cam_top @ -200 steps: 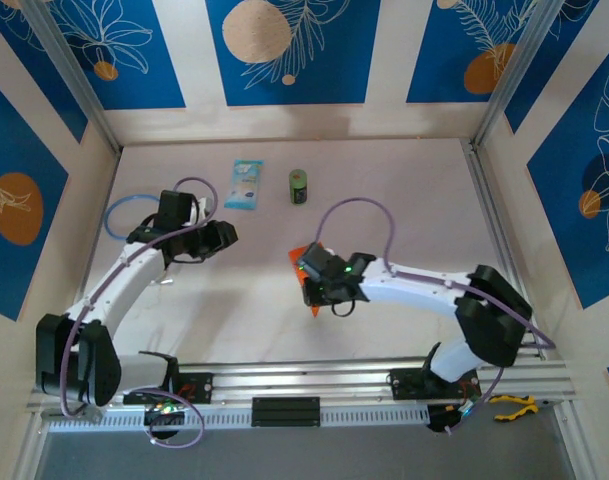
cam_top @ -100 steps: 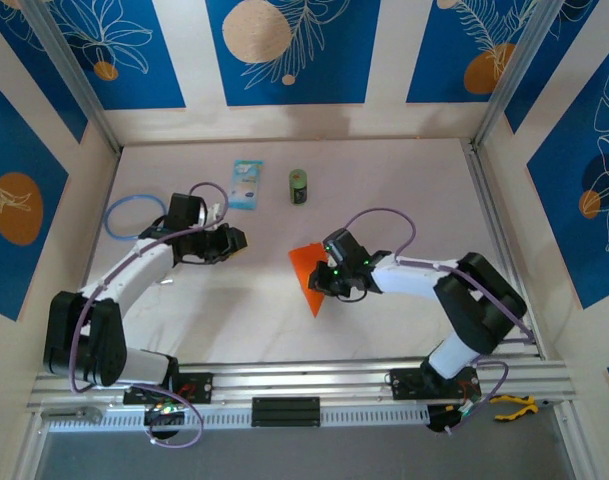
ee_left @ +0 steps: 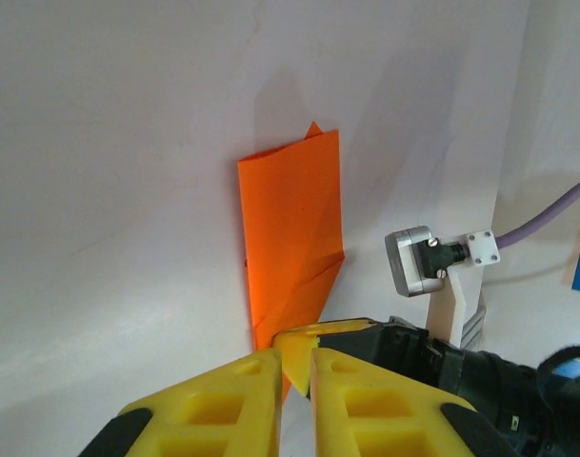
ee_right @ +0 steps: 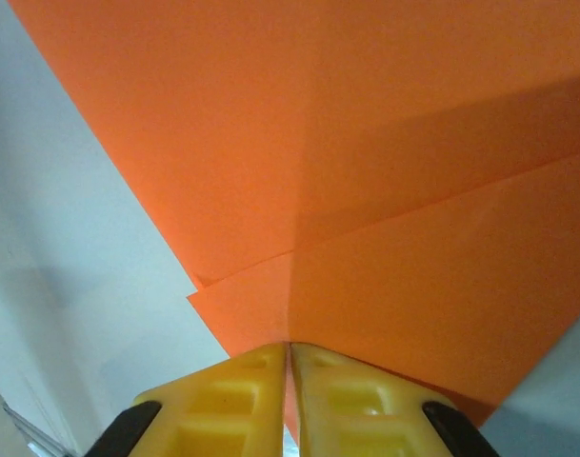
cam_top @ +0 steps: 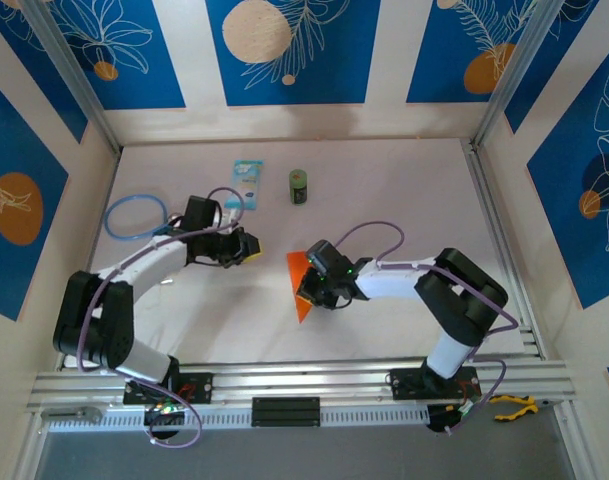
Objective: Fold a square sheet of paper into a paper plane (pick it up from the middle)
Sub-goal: Move the paper to the center of the table, then fold the wing for the fifth time at the center of the table.
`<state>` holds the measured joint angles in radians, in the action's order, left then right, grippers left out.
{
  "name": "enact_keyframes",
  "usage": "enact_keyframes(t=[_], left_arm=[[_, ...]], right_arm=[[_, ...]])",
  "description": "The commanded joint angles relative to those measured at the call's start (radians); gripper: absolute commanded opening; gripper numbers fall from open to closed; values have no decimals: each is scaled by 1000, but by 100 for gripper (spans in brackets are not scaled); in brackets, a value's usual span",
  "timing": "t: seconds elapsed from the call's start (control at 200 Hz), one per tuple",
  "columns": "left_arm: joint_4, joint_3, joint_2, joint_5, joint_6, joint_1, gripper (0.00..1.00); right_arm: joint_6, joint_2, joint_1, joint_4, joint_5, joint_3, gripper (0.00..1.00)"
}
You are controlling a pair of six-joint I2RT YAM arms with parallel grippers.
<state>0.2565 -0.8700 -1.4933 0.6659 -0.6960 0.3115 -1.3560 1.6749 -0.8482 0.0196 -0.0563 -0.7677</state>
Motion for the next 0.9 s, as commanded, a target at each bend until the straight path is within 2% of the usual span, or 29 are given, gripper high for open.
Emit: enact_keyframes(t=[0.0,0.11,0.245,0.39,0.515,0.63,0.715,0.895], left_arm=[[-57,5,-37,31,-26,48,15],[-80,-4,-84,26,-38,96,15],[-82,-33,-143,27,-34,150,15],[-67,-50,-183,6,-27,175,15],[-45,-59,-202,-16,-12,178,15],[-34,-67,-218,-14,-2,179,15],[-31,-71,-232,-12,-3,179,15],[-30,-88,-273,-4,-7,182,15]], right_arm=[[-285,6,-69,-44,-131,73,12],[-409,28,-118,-183,-168,98,13],[-389,40,-130,-295,-153,84,15],[-324,-24,-132,-214,-184,84,17],[-185,-93,-116,-128,-191,85,17],[-50,-135,-84,-66,-147,78,17],[-10,-162,-61,-5,-153,80,17],[55,-191,30,-42,-69,156,18]])
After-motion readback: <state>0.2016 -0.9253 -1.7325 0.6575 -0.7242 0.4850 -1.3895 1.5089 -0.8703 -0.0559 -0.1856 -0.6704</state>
